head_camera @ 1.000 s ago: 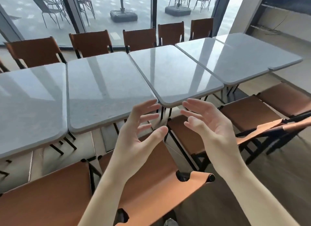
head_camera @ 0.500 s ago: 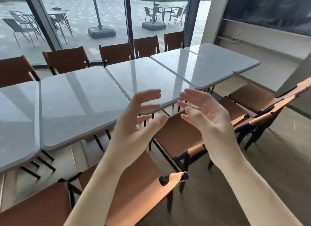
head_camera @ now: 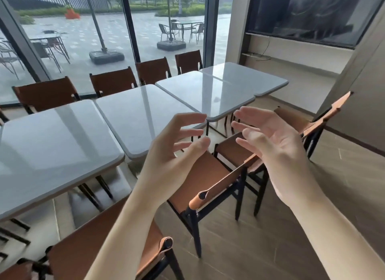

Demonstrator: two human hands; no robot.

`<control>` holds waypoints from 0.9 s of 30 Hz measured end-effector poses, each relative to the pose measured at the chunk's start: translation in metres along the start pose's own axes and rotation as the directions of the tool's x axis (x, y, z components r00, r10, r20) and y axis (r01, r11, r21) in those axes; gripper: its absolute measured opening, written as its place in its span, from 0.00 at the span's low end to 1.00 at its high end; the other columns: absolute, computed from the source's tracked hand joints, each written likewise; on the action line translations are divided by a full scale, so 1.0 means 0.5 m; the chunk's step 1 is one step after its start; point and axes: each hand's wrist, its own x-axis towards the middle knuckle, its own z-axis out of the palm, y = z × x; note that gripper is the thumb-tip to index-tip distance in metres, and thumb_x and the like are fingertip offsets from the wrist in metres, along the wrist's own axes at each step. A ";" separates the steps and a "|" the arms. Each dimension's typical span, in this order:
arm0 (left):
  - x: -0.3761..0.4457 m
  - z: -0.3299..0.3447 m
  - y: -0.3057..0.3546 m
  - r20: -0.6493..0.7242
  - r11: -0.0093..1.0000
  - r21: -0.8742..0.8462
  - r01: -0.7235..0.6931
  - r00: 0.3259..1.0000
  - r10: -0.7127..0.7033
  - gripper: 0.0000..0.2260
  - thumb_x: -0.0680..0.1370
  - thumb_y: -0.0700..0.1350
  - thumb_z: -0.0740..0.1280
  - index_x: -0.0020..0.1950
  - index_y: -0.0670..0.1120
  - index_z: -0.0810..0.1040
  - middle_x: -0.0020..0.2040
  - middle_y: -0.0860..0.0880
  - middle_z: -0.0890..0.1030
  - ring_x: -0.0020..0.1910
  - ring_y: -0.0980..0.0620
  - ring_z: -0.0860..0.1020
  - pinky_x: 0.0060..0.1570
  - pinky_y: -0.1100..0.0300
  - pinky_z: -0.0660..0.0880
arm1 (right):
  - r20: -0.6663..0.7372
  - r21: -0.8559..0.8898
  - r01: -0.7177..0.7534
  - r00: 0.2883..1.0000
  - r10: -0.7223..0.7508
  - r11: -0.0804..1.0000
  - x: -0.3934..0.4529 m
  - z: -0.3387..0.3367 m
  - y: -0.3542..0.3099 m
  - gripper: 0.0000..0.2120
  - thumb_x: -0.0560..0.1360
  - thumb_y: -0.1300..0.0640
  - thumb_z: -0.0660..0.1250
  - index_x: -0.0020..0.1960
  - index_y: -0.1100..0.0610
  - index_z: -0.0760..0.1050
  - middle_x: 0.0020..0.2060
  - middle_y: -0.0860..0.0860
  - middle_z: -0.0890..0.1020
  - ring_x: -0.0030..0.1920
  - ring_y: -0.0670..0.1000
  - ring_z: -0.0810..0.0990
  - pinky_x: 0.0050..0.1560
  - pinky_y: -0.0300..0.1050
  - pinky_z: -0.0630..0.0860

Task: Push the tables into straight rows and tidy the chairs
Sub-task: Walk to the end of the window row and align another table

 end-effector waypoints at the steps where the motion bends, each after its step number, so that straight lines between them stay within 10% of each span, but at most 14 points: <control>1: 0.014 0.031 0.003 0.005 1.000 -0.002 -0.007 1.000 0.007 0.16 0.78 0.54 0.67 0.65 0.54 0.76 0.64 0.62 0.79 0.62 0.60 0.80 0.61 0.52 0.79 | 0.003 -0.006 0.002 1.000 -0.002 1.000 0.008 -0.032 0.004 0.14 0.79 0.64 0.67 0.62 0.51 0.79 0.58 0.46 0.84 0.62 0.49 0.82 0.67 0.59 0.75; 27: 0.311 0.382 -0.034 0.078 0.999 -0.003 0.044 0.996 -0.044 0.13 0.78 0.51 0.67 0.63 0.55 0.78 0.61 0.61 0.81 0.61 0.59 0.80 0.60 0.51 0.79 | 0.050 -0.044 -0.027 0.998 0.029 0.999 0.278 -0.380 0.090 0.14 0.79 0.64 0.67 0.63 0.54 0.78 0.57 0.46 0.84 0.61 0.48 0.82 0.66 0.57 0.76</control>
